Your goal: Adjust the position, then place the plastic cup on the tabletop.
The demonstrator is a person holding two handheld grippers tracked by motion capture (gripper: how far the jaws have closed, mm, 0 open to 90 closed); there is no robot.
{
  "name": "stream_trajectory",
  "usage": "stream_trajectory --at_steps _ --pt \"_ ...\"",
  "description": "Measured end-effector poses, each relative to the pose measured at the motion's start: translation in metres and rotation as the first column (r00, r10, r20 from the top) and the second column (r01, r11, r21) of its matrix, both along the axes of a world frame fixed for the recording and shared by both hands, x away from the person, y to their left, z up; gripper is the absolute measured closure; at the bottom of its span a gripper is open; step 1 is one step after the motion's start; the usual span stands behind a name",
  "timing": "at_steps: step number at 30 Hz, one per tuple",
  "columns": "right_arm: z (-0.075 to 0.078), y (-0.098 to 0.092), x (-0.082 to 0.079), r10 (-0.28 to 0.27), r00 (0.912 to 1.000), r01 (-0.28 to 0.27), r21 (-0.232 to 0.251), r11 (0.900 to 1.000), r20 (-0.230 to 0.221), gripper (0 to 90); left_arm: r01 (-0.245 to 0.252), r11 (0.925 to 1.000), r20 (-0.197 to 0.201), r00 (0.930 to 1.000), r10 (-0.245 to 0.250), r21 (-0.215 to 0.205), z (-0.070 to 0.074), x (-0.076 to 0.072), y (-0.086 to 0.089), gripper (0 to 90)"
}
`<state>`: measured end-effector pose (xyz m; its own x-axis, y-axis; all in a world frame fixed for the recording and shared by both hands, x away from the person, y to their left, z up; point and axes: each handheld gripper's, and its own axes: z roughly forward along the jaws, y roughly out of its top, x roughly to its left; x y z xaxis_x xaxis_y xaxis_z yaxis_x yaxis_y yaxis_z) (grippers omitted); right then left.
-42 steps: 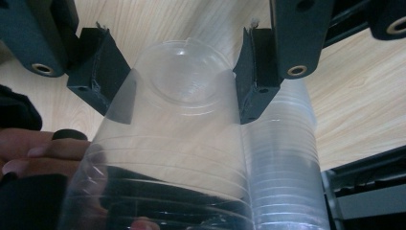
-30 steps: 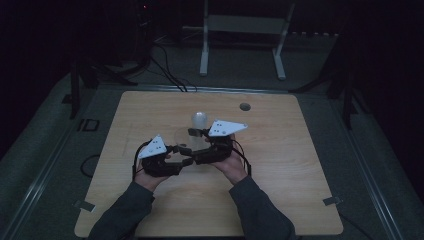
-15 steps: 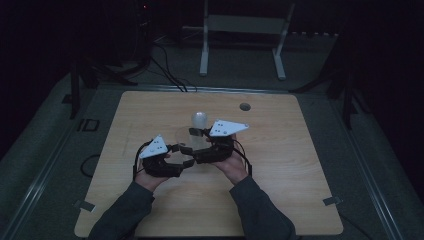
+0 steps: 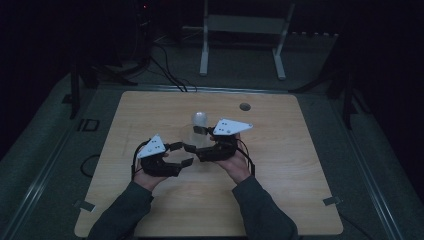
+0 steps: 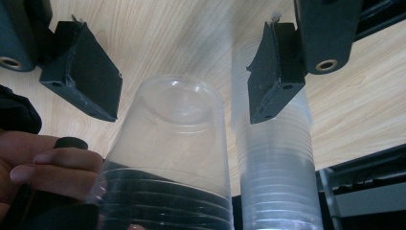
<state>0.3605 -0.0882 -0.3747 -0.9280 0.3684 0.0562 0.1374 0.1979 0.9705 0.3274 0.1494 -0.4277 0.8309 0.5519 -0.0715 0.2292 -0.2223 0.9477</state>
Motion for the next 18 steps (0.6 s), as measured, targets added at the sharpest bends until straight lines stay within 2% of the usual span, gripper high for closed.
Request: stream_trajectory --at_steps 18 --pt "0.003 -0.012 0.0 -0.042 0.999 0.042 -0.002 0.999 0.015 28.2 -0.018 0.9998 0.012 0.9998 0.018 -0.006 0.001 -0.001 0.003 27.9"
